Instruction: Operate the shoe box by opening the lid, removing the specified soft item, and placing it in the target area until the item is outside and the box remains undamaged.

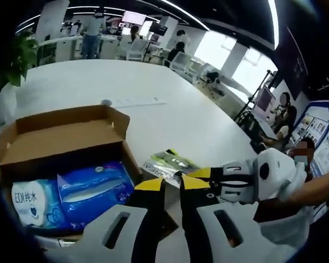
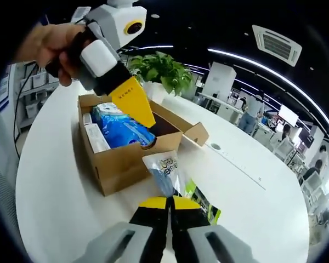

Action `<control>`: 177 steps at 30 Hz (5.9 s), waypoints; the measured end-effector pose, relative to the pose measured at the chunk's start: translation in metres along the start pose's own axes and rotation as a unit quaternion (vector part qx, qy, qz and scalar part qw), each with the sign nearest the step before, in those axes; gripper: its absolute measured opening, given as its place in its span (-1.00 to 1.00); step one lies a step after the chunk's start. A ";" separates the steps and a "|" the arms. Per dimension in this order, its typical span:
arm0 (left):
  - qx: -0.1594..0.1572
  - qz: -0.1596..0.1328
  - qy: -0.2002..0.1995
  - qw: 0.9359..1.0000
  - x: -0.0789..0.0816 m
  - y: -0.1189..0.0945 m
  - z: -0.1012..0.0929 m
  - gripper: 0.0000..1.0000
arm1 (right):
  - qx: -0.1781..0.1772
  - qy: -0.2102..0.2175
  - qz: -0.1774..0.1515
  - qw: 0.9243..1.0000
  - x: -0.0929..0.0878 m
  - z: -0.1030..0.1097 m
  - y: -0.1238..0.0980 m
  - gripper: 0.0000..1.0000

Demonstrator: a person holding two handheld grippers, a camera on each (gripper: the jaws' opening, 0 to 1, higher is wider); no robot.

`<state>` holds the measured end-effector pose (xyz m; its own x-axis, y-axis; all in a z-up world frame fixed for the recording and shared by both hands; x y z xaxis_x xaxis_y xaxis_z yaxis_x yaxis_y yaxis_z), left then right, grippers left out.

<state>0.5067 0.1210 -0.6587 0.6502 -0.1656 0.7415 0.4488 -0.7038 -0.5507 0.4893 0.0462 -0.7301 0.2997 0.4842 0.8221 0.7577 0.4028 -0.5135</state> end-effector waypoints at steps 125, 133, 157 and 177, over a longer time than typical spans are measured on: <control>0.057 0.093 0.221 0.969 -0.017 -0.119 0.200 0.13 | 0.242 -0.026 -0.003 0.970 0.125 0.082 0.037 0.70; 0.018 0.118 0.265 0.957 -0.022 -0.105 0.199 0.22 | 0.255 -0.029 0.004 0.966 0.125 0.095 0.059 0.68; -0.023 0.252 0.388 0.886 -0.062 -0.073 0.223 0.23 | 0.298 -0.070 0.041 0.951 0.120 0.135 0.124 0.33; -0.071 0.265 0.433 0.859 -0.067 -0.070 0.219 0.18 | 0.325 -0.146 0.061 0.932 0.116 0.159 0.171 0.21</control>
<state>0.5661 0.3330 -0.7536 0.0136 -0.8966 0.4426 0.1115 -0.4385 -0.8918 0.5620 0.2948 -0.7615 0.1182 0.7098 0.6944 0.1882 0.6706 -0.7175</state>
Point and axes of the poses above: the point that each gripper's makers call its tool centre point, and the gripper's own axes: y roughly forward along the fingers, z roughly to its left, x roughly out of its top, the point moved 1 cm from there along -y, roughly backward along the fingers, and after that the axes turned 2 degrees about -z, right-handed, at the moved point
